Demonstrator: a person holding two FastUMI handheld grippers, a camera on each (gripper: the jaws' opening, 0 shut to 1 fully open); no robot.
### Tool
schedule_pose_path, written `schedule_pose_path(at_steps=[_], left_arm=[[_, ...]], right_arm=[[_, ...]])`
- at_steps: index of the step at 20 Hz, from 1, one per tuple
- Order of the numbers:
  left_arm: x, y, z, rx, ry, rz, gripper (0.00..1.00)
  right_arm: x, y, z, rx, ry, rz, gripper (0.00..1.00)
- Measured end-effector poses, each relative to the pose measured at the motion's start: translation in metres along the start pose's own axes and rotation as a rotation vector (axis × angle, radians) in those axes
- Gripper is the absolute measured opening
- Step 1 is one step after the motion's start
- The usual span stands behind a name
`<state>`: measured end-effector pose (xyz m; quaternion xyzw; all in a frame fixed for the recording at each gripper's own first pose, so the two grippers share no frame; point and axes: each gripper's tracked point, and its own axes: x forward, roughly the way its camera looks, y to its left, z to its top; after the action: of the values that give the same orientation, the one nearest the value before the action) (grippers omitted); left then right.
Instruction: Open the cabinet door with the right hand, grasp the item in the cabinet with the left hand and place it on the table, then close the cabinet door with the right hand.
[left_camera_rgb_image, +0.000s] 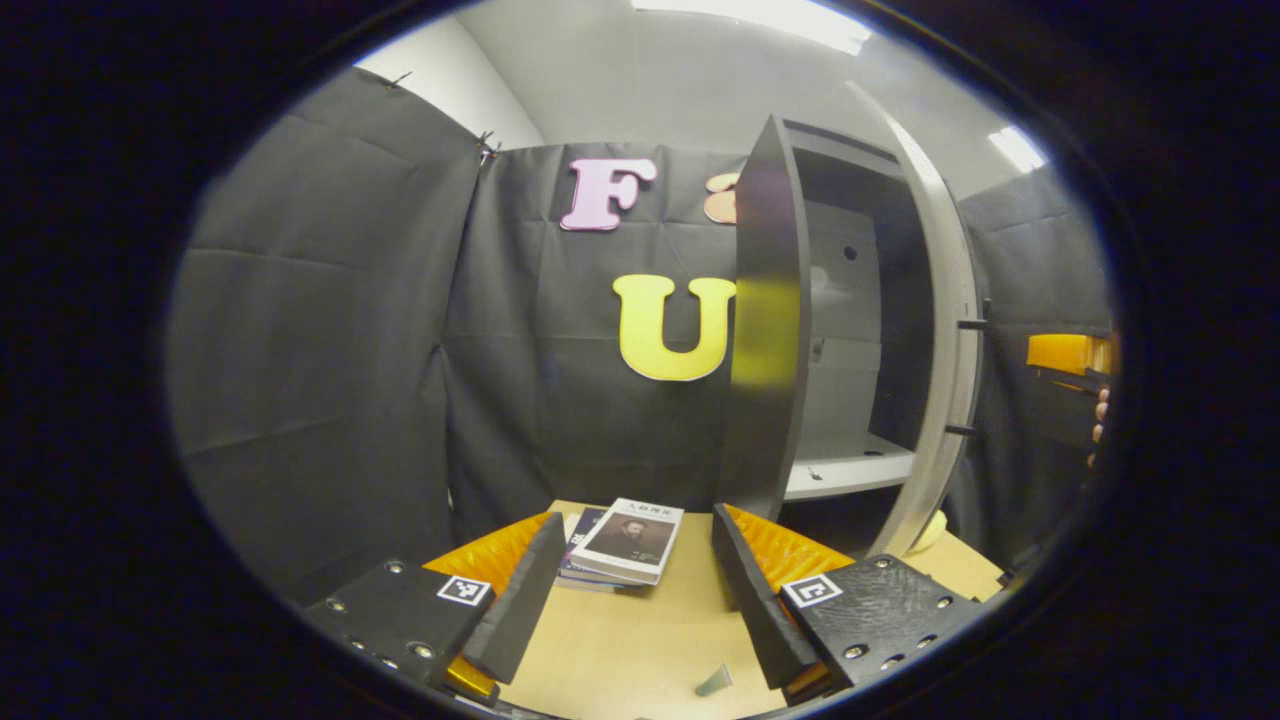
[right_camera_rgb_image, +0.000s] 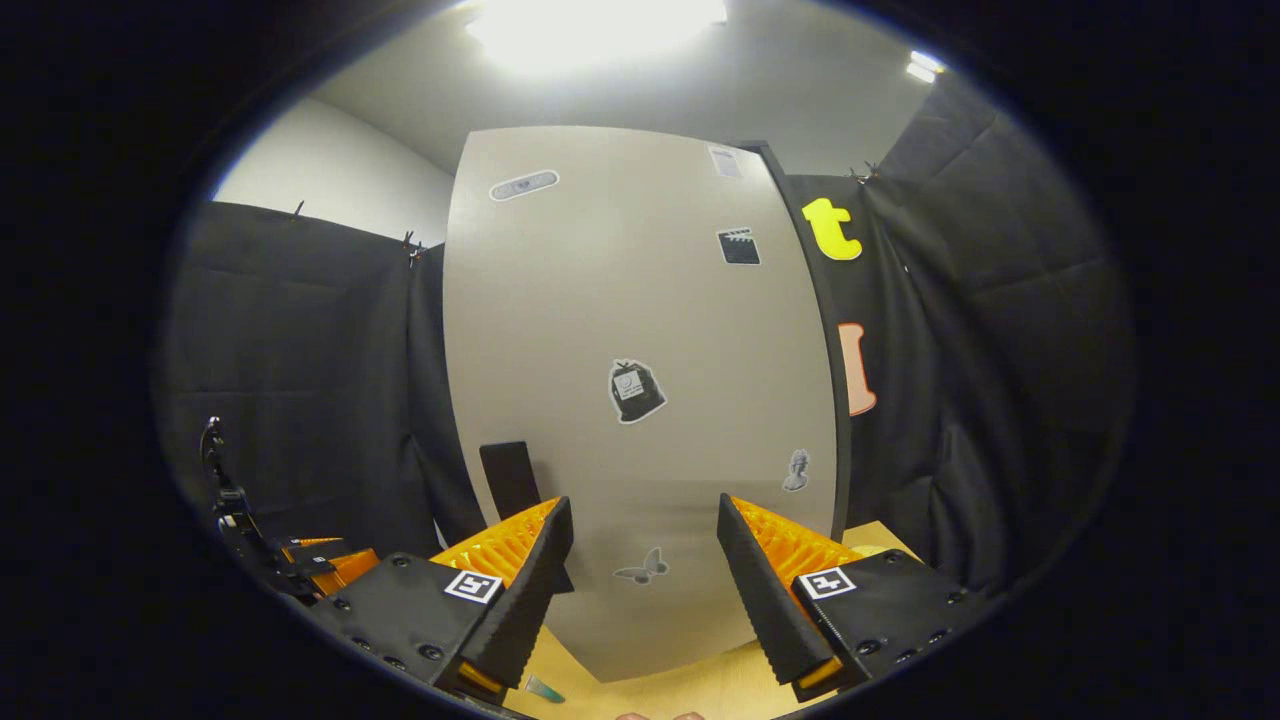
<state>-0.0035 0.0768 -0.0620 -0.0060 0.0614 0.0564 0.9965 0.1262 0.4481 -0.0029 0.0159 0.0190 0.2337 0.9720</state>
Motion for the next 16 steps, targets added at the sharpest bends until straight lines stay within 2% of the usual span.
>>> schedule_pose_path(at_steps=[1, 2, 3, 4, 7, 12, 16], left_arm=[[0.0, -0.009, 0.0, -0.009, -0.003, -0.017, 0.88], [0.0, -0.019, 0.002, -0.021, -0.013, -0.035, 0.92], [-0.002, -0.029, 0.007, -0.029, -0.025, -0.053, 0.9], [-0.005, -0.039, 0.012, -0.031, -0.042, -0.07, 0.92], [-0.011, -0.071, 0.028, -0.01, -0.089, -0.095, 0.88], [-0.016, -0.126, 0.047, -0.01, -0.141, -0.121, 0.88], [-0.017, -0.171, 0.062, -0.089, -0.178, -0.179, 0.88]], right_arm=[[-0.007, -0.006, -0.003, 0.0, 0.009, -0.005, 0.85], [-0.01, -0.014, -0.005, -0.002, 0.02, -0.014, 0.93], [-0.012, -0.025, -0.008, -0.005, 0.03, -0.03, 0.87], [-0.016, -0.037, -0.008, -0.009, 0.038, -0.048, 0.94], [-0.027, -0.074, -0.012, -0.03, 0.054, -0.096, 0.97], [-0.044, -0.121, -0.003, -0.006, 0.008, -0.102, 0.98], [-0.059, -0.163, 0.012, -0.007, -0.013, -0.105, 0.98]])
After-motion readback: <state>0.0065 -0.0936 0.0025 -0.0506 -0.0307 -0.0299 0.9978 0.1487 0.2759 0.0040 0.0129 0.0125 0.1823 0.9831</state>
